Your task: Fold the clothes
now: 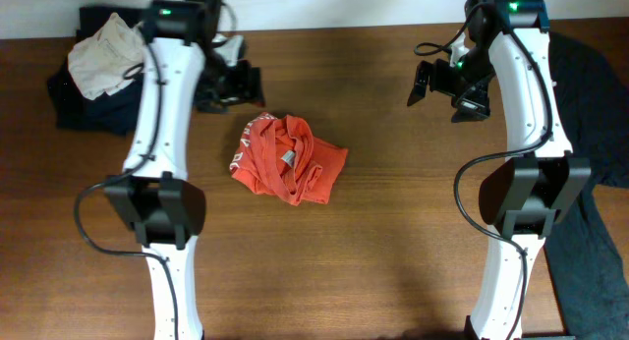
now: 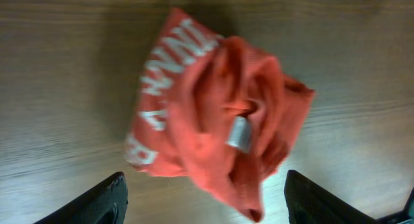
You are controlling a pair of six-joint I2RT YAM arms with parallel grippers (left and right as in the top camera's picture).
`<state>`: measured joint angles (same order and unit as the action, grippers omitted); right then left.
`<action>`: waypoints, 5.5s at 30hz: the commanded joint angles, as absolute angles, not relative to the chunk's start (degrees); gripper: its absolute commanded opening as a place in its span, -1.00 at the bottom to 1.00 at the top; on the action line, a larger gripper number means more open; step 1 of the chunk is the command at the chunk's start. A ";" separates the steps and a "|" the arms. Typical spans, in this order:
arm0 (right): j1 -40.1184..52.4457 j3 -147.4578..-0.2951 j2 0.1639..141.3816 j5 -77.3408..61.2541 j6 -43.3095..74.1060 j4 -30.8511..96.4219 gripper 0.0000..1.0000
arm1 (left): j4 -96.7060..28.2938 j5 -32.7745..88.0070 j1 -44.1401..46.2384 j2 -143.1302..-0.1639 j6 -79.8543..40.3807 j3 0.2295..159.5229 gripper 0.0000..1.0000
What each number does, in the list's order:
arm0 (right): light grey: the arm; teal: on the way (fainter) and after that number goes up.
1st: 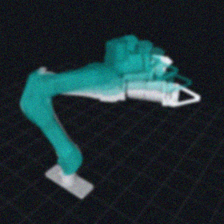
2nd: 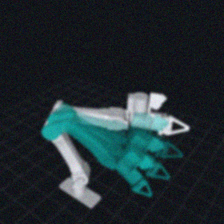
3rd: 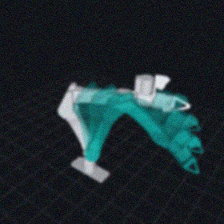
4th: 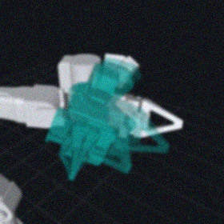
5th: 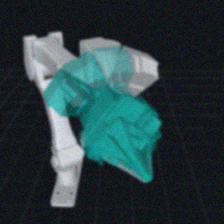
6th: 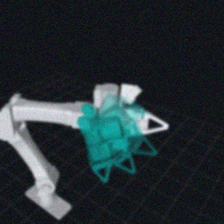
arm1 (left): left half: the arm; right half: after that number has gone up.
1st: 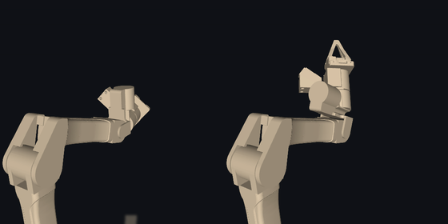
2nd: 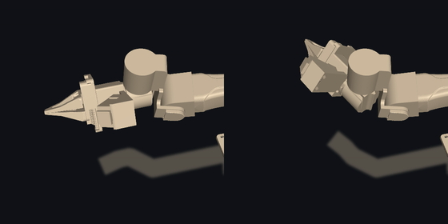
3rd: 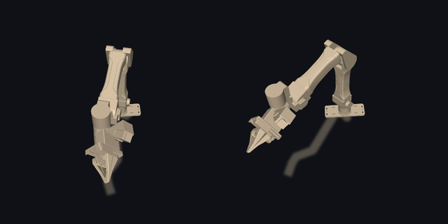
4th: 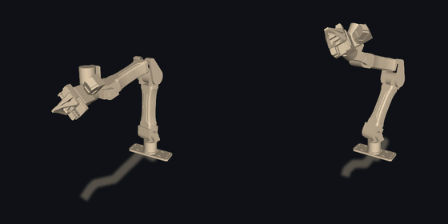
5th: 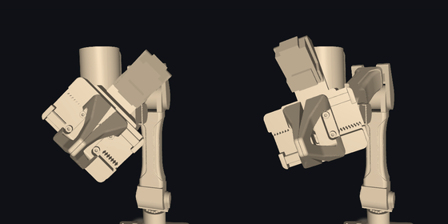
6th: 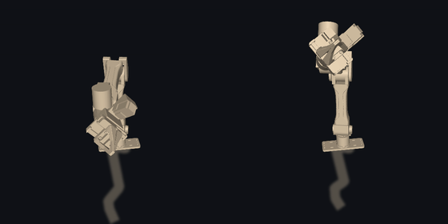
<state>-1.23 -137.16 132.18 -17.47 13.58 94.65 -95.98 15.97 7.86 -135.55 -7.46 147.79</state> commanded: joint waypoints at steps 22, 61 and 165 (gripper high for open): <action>-0.75 -137.80 131.61 -17.34 13.98 93.89 0.97 | -75.90 12.64 20.99 -136.38 -2.96 119.46 -0.81; 21.87 -134.72 131.63 -13.82 10.66 83.77 0.75 | -96.73 13.93 -0.36 -134.32 -9.58 145.47 0.98; 43.11 -110.21 130.87 -5.39 2.48 89.62 -0.92 | -96.53 -2.83 -11.57 -134.34 -11.29 145.34 0.98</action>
